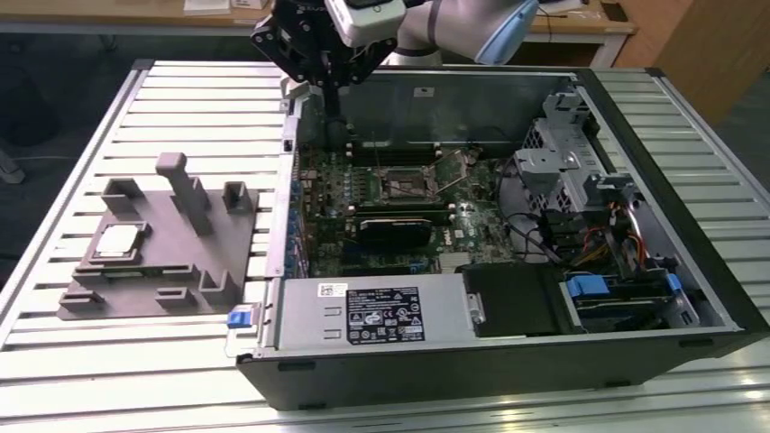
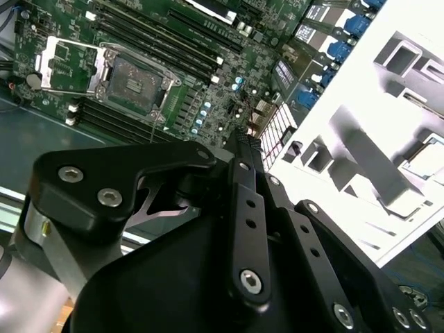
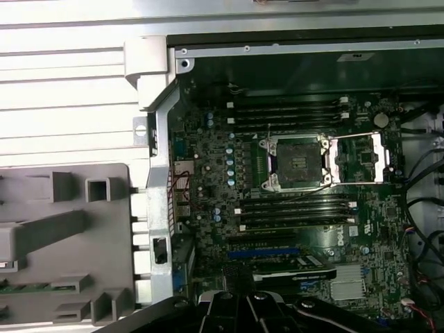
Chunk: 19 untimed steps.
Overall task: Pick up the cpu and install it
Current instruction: 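Reach for the cpu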
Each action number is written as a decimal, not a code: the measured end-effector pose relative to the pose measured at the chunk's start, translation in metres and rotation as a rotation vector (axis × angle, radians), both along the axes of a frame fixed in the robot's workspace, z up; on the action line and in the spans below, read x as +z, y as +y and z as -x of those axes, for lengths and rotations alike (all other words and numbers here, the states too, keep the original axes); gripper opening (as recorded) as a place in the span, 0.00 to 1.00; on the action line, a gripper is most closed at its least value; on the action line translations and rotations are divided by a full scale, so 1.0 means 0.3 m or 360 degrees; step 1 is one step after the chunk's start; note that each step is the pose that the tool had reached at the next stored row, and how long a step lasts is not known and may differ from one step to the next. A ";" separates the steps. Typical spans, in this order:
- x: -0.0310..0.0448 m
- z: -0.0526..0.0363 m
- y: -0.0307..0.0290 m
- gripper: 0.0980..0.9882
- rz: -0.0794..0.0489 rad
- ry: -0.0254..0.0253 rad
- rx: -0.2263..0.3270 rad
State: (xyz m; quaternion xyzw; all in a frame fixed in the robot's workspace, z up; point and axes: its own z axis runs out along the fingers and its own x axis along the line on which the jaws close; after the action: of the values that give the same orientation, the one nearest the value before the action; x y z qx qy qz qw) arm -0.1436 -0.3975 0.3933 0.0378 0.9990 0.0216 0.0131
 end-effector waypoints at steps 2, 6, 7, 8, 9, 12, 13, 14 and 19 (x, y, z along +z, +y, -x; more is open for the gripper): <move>0.000 0.004 0.000 0.01 0.0000 0.00000 0.0000; 0.000 0.015 0.000 0.01 0.0000 0.00001 0.0000; 0.000 0.018 0.000 0.01 0.0000 0.00002 0.0000; 0.000 0.021 0.000 0.01 0.0000 0.00001 0.0000; 0.000 0.025 0.000 0.01 0.0000 0.00000 0.0000; 0.000 0.036 0.000 0.01 0.0000 0.00001 0.0000; 0.000 0.039 0.000 0.01 0.0000 0.00000 0.0000; 0.000 0.043 0.000 0.01 0.0000 -0.00001 0.0000; 0.000 0.060 0.000 0.01 0.0000 0.00000 0.0000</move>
State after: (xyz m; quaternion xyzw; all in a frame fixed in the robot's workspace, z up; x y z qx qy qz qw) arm -0.1618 -0.3974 0.3932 0.0378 0.9990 0.0216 0.0131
